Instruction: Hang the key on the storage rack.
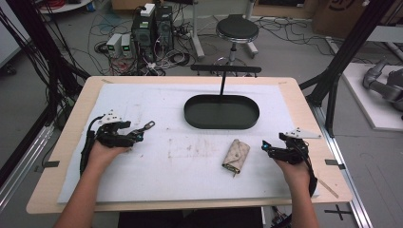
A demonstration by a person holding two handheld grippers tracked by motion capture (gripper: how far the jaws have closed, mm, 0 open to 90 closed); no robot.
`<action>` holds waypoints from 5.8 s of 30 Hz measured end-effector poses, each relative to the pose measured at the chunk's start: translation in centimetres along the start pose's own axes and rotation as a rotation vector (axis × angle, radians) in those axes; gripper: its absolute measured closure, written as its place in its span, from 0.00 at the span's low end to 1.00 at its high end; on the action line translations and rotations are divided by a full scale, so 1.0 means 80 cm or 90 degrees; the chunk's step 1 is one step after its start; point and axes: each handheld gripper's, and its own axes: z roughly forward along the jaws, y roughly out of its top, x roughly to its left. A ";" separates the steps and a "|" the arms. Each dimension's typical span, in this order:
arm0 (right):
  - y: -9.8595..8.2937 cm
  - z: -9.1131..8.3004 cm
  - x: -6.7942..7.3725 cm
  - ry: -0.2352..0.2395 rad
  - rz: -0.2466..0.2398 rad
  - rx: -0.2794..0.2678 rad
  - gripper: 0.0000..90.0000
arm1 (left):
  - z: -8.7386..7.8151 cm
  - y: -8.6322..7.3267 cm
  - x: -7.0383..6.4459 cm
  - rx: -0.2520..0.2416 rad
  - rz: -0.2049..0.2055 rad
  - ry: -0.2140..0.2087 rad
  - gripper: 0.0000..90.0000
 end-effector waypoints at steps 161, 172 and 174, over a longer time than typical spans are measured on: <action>-0.011 0.014 0.004 0.022 0.004 0.028 0.23 | 0.098 0.161 -0.079 -0.006 0.097 -0.037 0.50; -0.013 0.015 0.006 0.021 0.000 0.031 0.23 | 0.050 0.105 -0.068 -0.014 0.087 -0.057 0.44; -0.013 0.015 0.006 0.019 -0.004 0.031 0.23 | 0.043 0.098 -0.068 -0.013 0.089 -0.062 0.43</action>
